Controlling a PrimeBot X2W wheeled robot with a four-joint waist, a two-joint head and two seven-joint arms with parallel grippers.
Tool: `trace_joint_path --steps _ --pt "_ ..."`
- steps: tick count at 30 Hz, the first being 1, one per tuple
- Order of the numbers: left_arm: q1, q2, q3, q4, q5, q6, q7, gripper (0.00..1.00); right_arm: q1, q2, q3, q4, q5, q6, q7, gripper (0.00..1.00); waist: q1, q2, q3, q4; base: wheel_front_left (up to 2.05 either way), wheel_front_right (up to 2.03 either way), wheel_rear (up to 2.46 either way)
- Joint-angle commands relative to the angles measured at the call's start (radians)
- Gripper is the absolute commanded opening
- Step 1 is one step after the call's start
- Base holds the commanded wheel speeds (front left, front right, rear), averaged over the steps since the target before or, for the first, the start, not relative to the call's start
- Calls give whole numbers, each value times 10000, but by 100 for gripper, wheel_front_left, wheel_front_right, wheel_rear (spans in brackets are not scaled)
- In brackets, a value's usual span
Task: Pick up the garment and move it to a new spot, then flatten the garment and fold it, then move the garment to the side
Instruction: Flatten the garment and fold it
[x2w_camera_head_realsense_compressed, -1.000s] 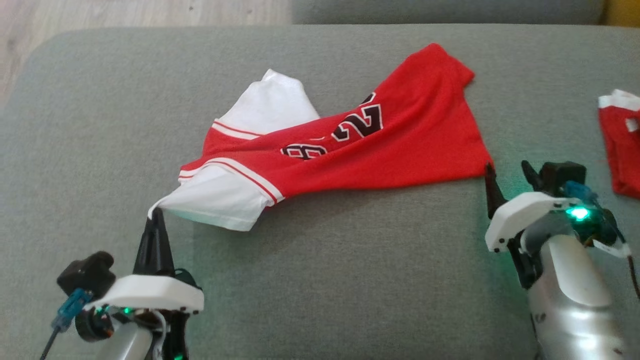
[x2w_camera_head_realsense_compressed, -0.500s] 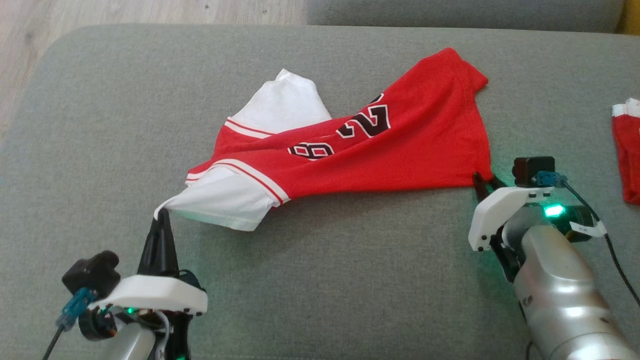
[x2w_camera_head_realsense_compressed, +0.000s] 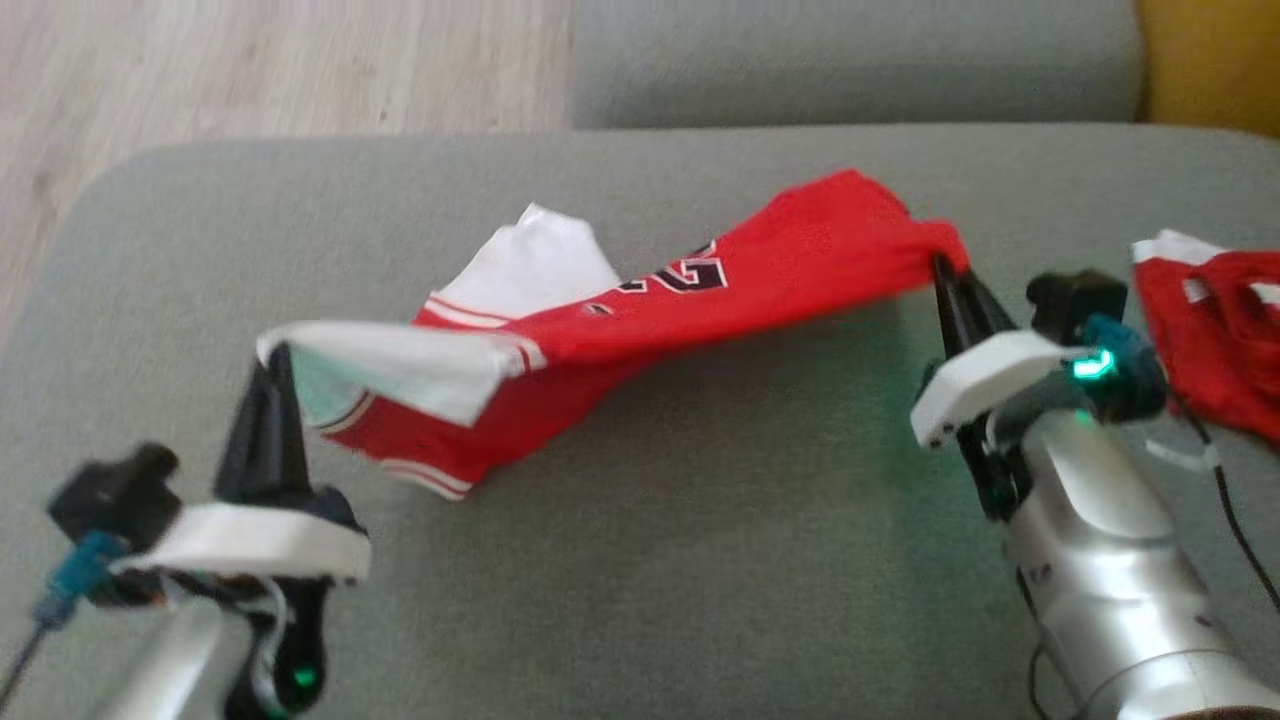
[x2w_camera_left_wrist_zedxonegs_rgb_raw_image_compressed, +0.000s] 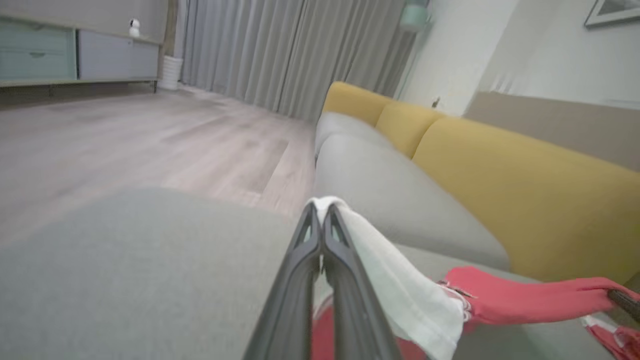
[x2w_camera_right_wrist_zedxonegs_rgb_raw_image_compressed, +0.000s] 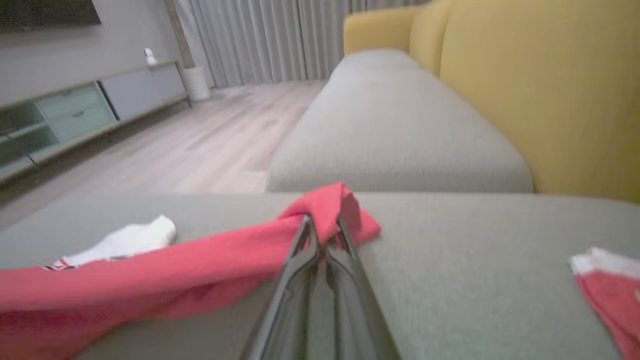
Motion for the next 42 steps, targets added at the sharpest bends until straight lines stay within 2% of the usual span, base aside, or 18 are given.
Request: trace_joint_path --steps 1,7,10,14,18,21,23,26,30,35,41,42 --pt "-783 465 599 -657 142 120 25 0 -499 67 338 -691 203 65 -179 0 0 0 -417 -302 0 0 0" --pt "-1308 1258 1077 -2522 343 500 616 0 259 -582 763 -4012 978 65 -246 0 0 0 -972 -688 0 0 0" --pt "-1693 1752 1328 -3428 511 701 1050 0 843 -948 641 -6096 1161 65 186 0 0 0 -1137 -860 0 0 0" --pt "-2380 2374 1602 -4549 756 863 1653 0 1804 -1221 112 -9175 1042 65 1277 0 0 0 -1241 -998 0 0 0" --pt "-3349 2859 1843 -5318 844 889 2296 0 2714 -1155 -426 -11975 798 65 2598 0 0 0 -1181 -1078 0 0 0" --pt "-4107 3092 1872 -5422 796 778 2763 0 3142 -1005 -703 -13363 701 65 3492 0 0 0 -1031 -1136 0 0 0" --pt "-4541 3146 1770 -5226 749 672 3032 0 3284 -928 -831 -13823 597 65 3932 0 0 0 -882 -1165 0 0 0" --pt "-5151 3010 1470 -4564 613 419 3301 0 3281 -757 -927 -13874 655 65 4348 0 0 0 -546 -1177 0 0 0" --pt "-6172 2740 1072 -3286 548 2 3522 0 2536 -741 -893 -13052 560 65 4632 0 0 0 353 -1210 0 0 0" --pt "-8139 2282 685 -910 1072 -441 3289 0 142 -714 -704 -10565 345 65 4322 0 0 0 1498 -1320 0 0 0" --pt "-11005 1292 349 1951 1924 -996 1936 0 -3466 -445 -860 -6954 -586 65 2968 0 0 0 2388 -1221 0 0 0" --pt "-11005 1292 349 1951 1924 -996 1936 0 -3466 -445 -860 -6954 -586 65 2968 0 0 0 2388 -1221 0 0 0"
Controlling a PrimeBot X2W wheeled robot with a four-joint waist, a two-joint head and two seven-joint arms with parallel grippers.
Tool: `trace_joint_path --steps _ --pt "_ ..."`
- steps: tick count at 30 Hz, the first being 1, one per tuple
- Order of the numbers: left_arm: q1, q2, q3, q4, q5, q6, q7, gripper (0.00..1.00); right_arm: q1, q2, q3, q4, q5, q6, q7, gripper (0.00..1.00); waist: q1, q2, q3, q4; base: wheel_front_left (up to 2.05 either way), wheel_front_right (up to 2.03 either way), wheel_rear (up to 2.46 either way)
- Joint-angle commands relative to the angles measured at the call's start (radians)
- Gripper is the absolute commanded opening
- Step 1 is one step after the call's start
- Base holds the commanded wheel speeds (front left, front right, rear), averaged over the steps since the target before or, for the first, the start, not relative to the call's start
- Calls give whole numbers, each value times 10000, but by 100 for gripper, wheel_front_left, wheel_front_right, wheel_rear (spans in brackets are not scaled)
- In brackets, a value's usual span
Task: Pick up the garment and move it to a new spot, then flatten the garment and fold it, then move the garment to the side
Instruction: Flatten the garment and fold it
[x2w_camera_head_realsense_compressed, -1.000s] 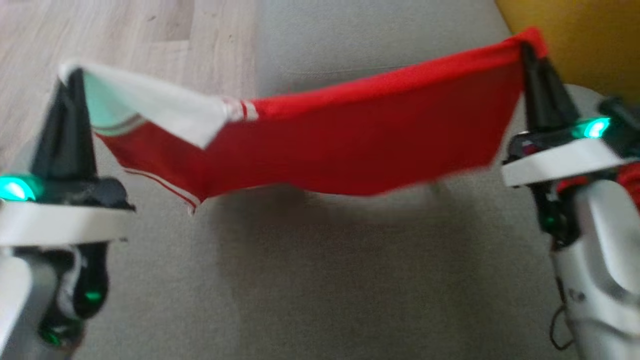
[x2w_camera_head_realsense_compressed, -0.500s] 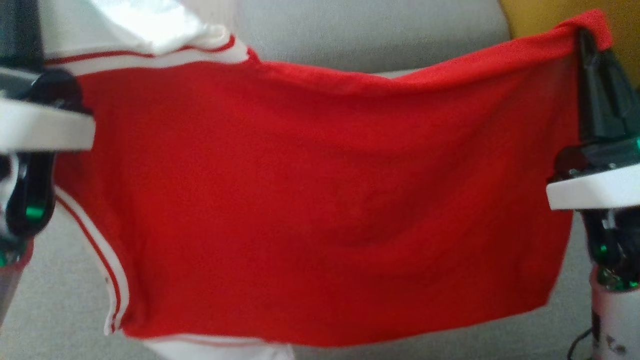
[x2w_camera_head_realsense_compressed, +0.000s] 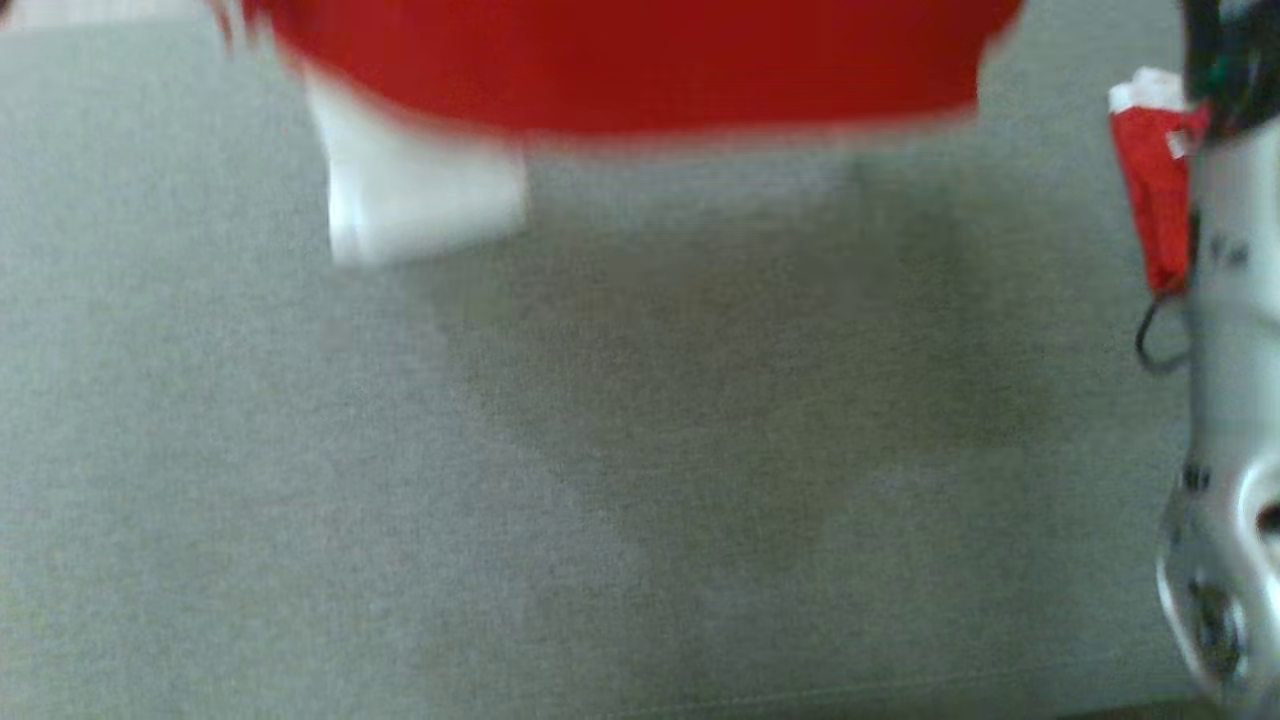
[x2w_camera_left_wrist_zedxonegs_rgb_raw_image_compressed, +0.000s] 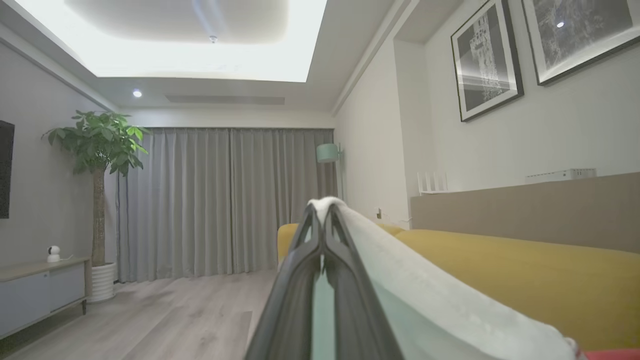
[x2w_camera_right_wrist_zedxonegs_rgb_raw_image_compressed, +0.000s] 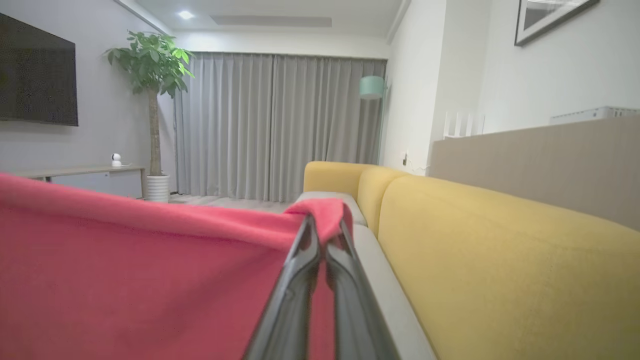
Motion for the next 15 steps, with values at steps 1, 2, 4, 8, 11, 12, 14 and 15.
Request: trace_joint_path --steps 1,2,4,8,11,12,14,15 --pt "-915 276 369 98 184 -99 -331 0 -726 243 11 122 -252 65 -320 0 -5 0 469 108 0 0 0" --pt "-1232 99 326 457 242 -176 -550 0 -1183 289 -62 648 -497 65 -547 0 -5 0 557 169 0 0 0" --pt "-1664 -322 260 1053 216 -339 -972 0 -1910 363 -258 1592 -926 65 -968 0 -5 0 759 378 0 0 0" --pt "-1468 -1150 -163 1938 31 -859 -1639 0 -2644 325 -486 3577 -2098 65 -1821 0 -5 0 1330 974 0 0 0" --pt "-859 -1531 -398 2140 -125 -1063 -1956 0 -2512 321 -796 4541 -2458 65 -2321 0 -5 0 1705 1272 0 0 0" --pt "-617 -1626 -444 2168 -185 -1108 -2080 0 -2431 306 -893 4840 -2583 65 -2474 0 -5 0 1813 1329 0 0 0" --pt "-141 -1764 -531 2182 -287 -1182 -2287 0 -2268 307 -1110 5373 -2738 65 -2720 0 -5 0 2021 1410 0 0 0" --pt "114 -1823 -565 2180 -341 -1211 -2387 0 -2164 307 -1216 5622 -2796 65 -2827 0 -5 0 2098 1438 0 0 0"
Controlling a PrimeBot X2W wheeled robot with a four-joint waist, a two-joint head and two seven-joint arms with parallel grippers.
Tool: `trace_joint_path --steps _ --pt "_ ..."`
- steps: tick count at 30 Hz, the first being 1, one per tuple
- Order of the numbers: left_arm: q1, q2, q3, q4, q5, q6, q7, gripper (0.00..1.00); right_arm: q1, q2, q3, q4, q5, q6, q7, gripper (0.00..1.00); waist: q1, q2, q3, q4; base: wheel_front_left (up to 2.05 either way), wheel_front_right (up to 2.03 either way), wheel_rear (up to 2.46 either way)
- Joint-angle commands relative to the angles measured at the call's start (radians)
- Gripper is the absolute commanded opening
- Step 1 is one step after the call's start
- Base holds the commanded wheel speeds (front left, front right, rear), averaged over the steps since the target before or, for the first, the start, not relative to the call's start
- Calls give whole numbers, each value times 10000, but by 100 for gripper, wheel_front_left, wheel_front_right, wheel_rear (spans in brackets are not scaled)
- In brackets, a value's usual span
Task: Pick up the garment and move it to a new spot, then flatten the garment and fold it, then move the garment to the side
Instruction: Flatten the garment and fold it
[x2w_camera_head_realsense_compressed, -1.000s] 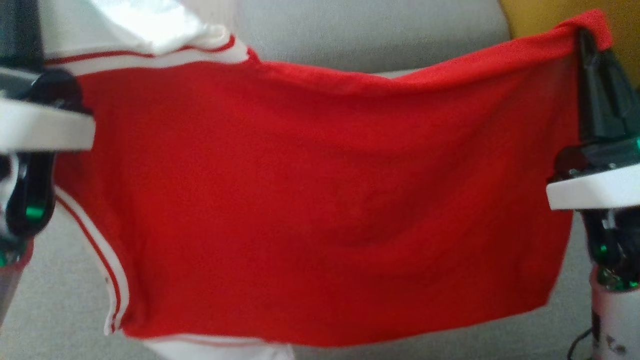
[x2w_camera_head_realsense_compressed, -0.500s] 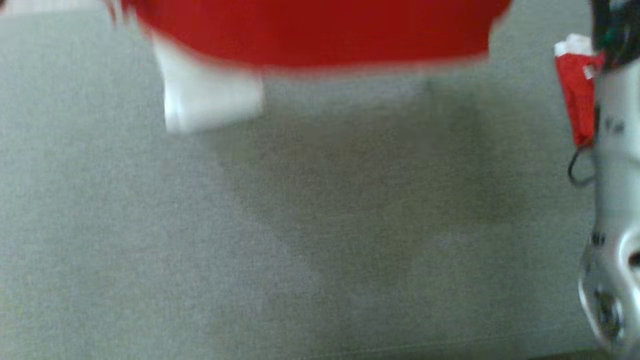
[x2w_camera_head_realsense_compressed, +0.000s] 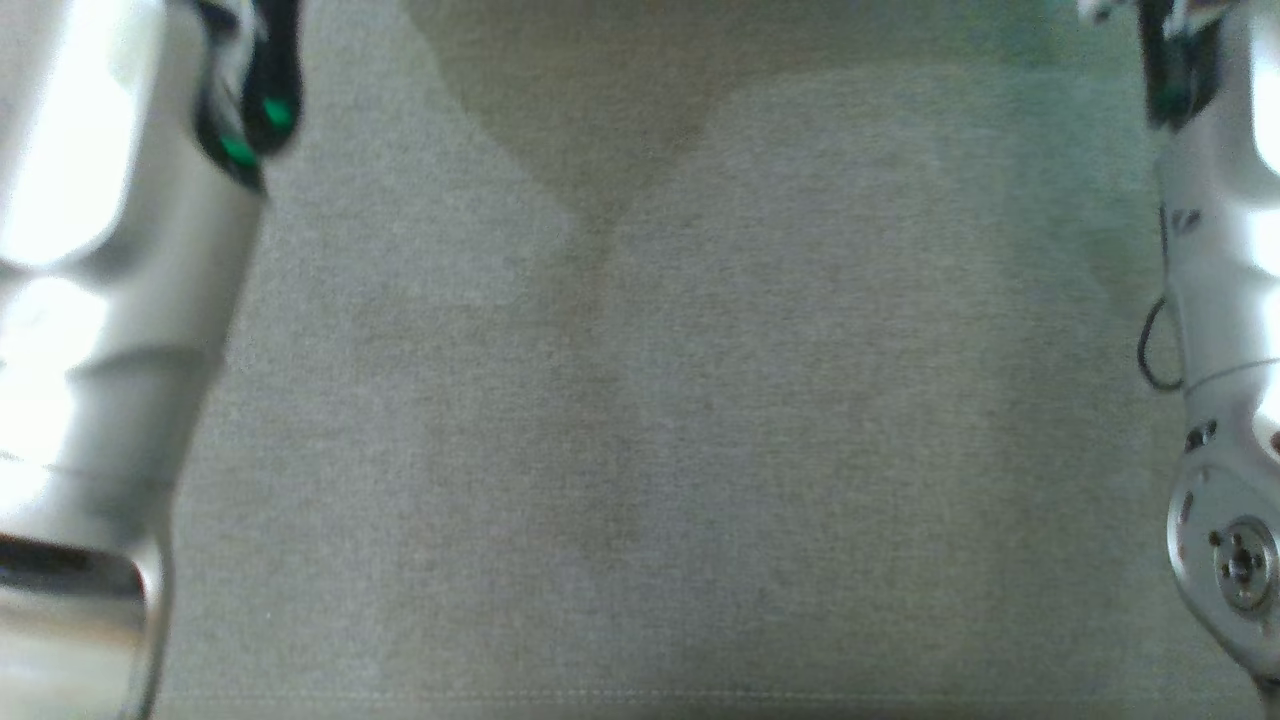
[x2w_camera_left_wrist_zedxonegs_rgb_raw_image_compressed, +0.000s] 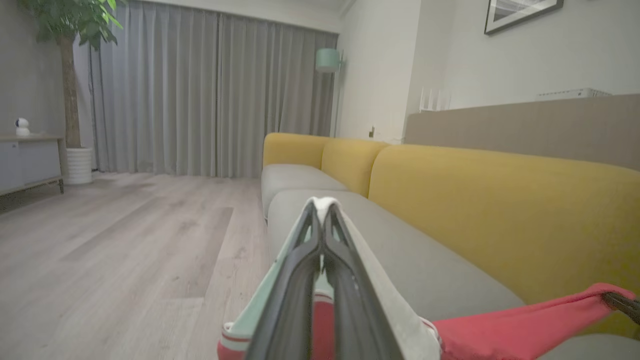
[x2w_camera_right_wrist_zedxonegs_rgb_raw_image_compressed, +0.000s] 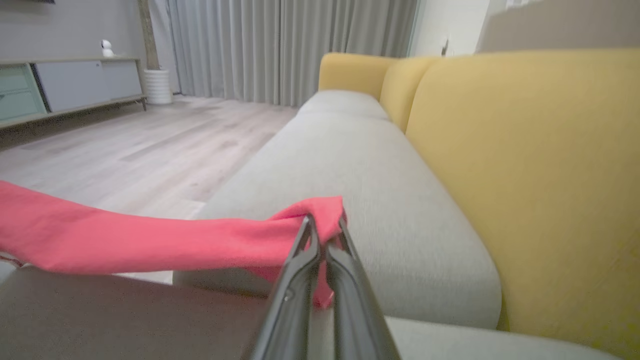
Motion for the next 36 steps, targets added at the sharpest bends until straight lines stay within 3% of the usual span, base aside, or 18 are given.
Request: trace_joint_path --steps 1,7,12,27,36 --pt "-119 306 243 -321 -92 -61 -156 0 65 163 -53 -101 -68 65 -167 0 -3 0 281 210 0 0 0" --pt "1643 307 270 -849 -378 -117 -603 0 872 284 -522 370 146 65 -537 0 -3 0 251 91 0 0 0" --pt "3449 648 525 -1871 -517 44 -802 0 1946 444 -366 -593 837 65 -569 0 -3 0 -179 -120 0 0 0" --pt "10233 703 1318 -6074 -278 1550 -913 0 7381 572 599 -4087 3096 65 -573 0 -3 0 -2677 -66 0 0 0" --pt "12530 1180 984 -7531 -12 2206 -653 0 10634 575 652 -5989 4037 65 -39 0 -3 0 -3945 -20 0 0 0"
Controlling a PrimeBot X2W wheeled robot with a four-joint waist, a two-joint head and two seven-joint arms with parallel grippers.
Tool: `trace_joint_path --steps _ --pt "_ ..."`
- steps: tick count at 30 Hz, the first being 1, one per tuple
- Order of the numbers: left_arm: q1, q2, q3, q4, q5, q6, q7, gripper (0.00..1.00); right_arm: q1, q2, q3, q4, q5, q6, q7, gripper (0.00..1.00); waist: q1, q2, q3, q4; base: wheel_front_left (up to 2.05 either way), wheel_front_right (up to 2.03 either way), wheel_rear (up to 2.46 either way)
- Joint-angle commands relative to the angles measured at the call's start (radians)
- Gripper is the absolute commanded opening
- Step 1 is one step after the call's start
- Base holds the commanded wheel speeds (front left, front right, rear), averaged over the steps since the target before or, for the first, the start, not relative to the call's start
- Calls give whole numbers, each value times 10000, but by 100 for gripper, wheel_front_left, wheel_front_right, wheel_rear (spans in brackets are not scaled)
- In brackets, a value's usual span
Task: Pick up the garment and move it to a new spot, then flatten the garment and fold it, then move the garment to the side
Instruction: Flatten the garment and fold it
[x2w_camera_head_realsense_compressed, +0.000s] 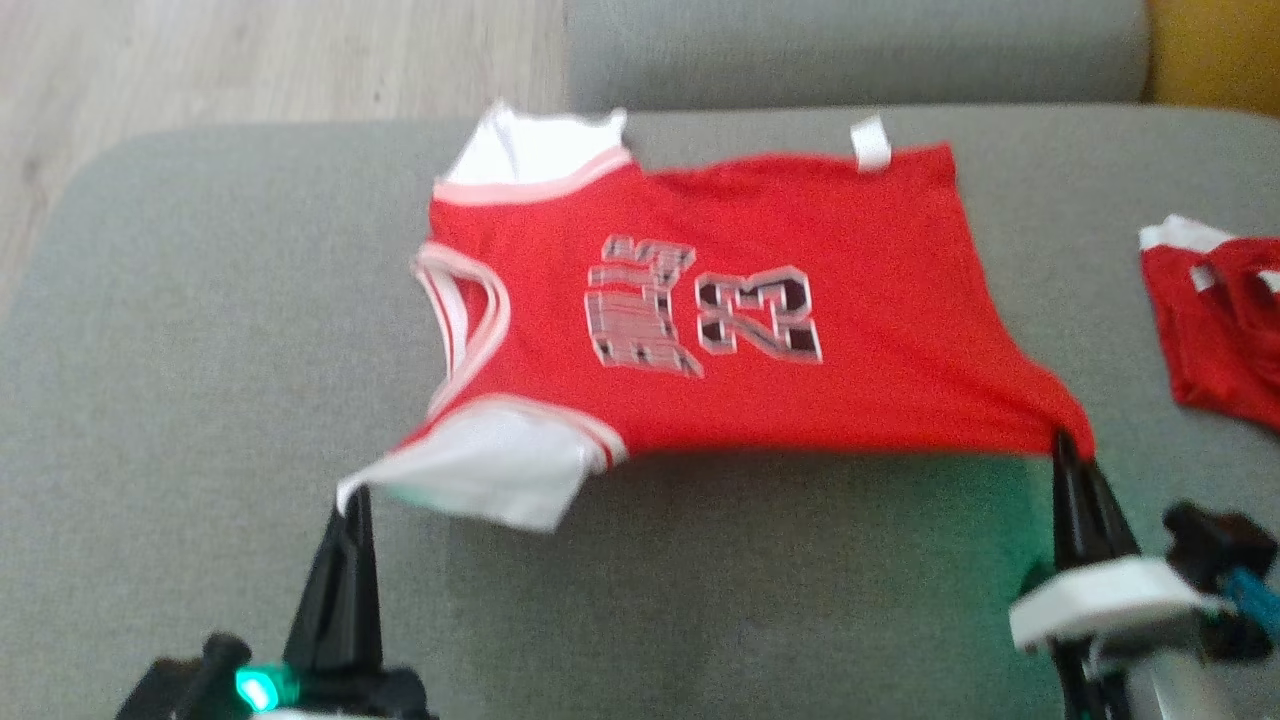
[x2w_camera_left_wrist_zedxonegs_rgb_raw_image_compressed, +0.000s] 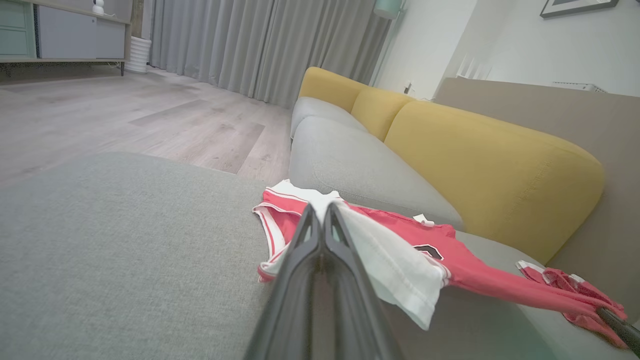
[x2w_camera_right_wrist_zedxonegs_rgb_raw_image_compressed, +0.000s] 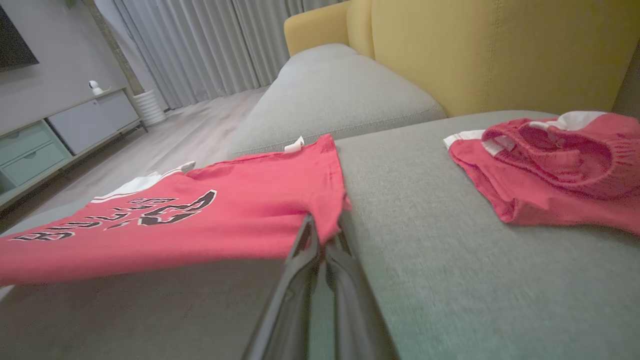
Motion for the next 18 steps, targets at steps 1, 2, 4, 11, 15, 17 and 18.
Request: trace_joint_path --steps 1,2,4,11,15,17,18 --pt "-39 310 276 -588 145 155 71 0 142 -54 208 -645 173 65 165 0 3 -1 -426 4 0 0 0" --pt "147 384 257 -774 181 238 130 0 463 -54 204 -893 339 65 332 0 3 -1 -489 -9 0 0 0" --pt "469 505 225 -1072 203 370 253 0 969 -54 193 -1334 644 65 631 0 3 -1 -544 -43 0 0 0" --pt "636 521 10 -863 112 300 417 0 1313 -54 92 -1799 854 65 1417 0 3 -1 -348 -95 0 0 0" --pt "40 386 -150 -172 99 -20 431 0 1054 -53 -5 -1554 736 65 1874 0 3 -1 -137 -1 0 0 0" --pt "-386 327 -207 196 81 -217 481 0 895 -53 -67 -1377 720 65 2165 0 3 -1 -43 48 0 0 0" --pt "-628 329 -246 398 100 -328 529 0 801 -53 -81 -1296 730 65 2311 0 3 -1 -6 65 0 0 0"
